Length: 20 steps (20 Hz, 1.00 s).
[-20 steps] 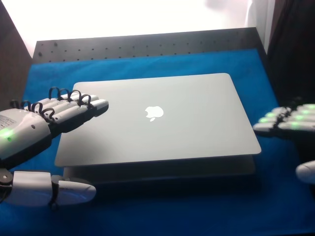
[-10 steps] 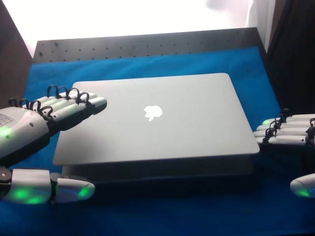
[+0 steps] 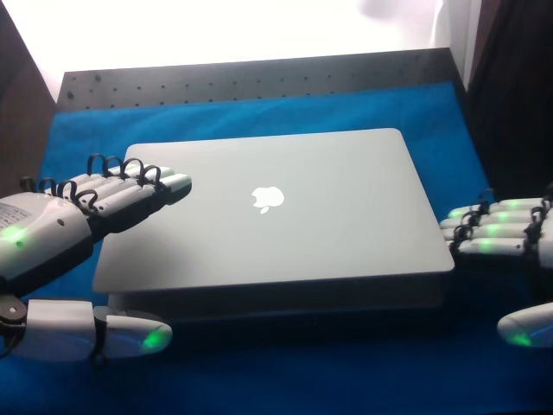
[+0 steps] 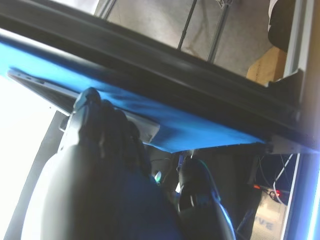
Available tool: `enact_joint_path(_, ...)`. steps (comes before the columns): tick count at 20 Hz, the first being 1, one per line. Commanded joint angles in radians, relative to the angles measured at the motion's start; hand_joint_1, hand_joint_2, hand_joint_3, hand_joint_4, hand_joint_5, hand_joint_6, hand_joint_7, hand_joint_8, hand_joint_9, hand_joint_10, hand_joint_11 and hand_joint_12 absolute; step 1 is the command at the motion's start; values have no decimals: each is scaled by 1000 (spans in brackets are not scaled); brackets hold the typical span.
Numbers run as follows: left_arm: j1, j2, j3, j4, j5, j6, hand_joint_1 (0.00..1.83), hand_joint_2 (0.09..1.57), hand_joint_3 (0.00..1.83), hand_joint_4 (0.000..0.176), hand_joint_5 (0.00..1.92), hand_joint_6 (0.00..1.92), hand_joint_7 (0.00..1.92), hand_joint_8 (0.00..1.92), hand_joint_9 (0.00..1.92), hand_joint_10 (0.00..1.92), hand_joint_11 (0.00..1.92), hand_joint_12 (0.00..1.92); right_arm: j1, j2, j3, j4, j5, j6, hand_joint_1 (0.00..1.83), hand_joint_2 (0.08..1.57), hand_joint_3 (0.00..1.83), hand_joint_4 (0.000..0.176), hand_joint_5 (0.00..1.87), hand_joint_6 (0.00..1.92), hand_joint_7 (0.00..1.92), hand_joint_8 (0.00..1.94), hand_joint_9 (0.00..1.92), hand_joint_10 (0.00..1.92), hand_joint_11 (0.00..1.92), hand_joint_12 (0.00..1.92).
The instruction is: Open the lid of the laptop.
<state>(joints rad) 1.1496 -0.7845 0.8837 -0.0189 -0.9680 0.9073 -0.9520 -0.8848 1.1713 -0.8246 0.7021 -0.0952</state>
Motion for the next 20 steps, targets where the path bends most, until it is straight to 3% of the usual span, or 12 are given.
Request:
enact_joint_path(1,-15,-3,3,-6,-118,-4,433,1009,0,0,0,0,0,0,0,0,0,0,20,-8,-3,29,89,3,0,1382,5,0,0,0,0,0,0,0,0,0)
enact_joint_path(3,-15,-3,3,-7,-120,-4,436,1011,1,0,0,0,0,0,0,0,0,0,42,-21,-3,7,89,3,0,1385,6,0,0,0,0,0,0,0,0,0)
enact_joint_path(4,-15,-4,3,-8,-121,-4,458,1004,0,20,0,0,0,0,0,0,0,0,46,-26,-2,-1,89,3,0,1391,8,0,0,0,0,0,0,0,0,0)
enact_joint_path(5,-15,-5,3,-9,-123,-4,453,1002,0,23,0,0,0,0,0,0,0,0,46,-31,-1,-6,89,3,0,1391,7,0,0,0,0,0,0,0,0,0)
enact_joint_path(6,-15,-7,3,-11,-125,-4,437,1010,1,12,0,0,0,0,0,0,0,0,46,-36,-1,-11,89,4,0,1388,5,0,0,0,0,0,0,0,0,0)
enact_joint_path(11,-32,-20,14,-5,-112,-4,489,997,0,3,0,0,0,0,0,0,0,0,46,-64,-1,-55,67,14,0,1382,1,0,0,0,0,0,0,0,0,0)
enact_joint_path(16,-130,-76,45,94,6,-20,676,990,0,1,0,0,0,0,0,0,0,0,45,-76,5,-93,56,50,0,1386,2,0,0,0,0,0,0,0,0,0)
enact_joint_path(17,-141,-87,50,109,17,-26,703,980,0,13,0,0,0,0,0,0,0,0,45,-75,5,-93,56,50,0,1387,2,0,0,0,0,0,0,0,0,0)
enact_joint_path(18,-158,-101,56,136,40,-33,702,967,0,13,0,0,0,0,0,0,0,0,45,-75,6,-93,56,50,0,1388,3,0,0,0,0,0,0,0,0,0)
enact_joint_path(19,-172,-109,58,154,59,-33,698,964,0,28,0,0,0,0,0,0,0,0,45,-75,6,-93,56,50,0,1390,3,0,0,0,0,0,0,0,0,0)
enact_joint_path(20,-187,-119,64,167,76,-33,672,937,0,28,0,0,0,0,0,0,0,0,45,-75,6,-93,56,50,0,1388,2,0,25,10,0,0,0,0,0,0)
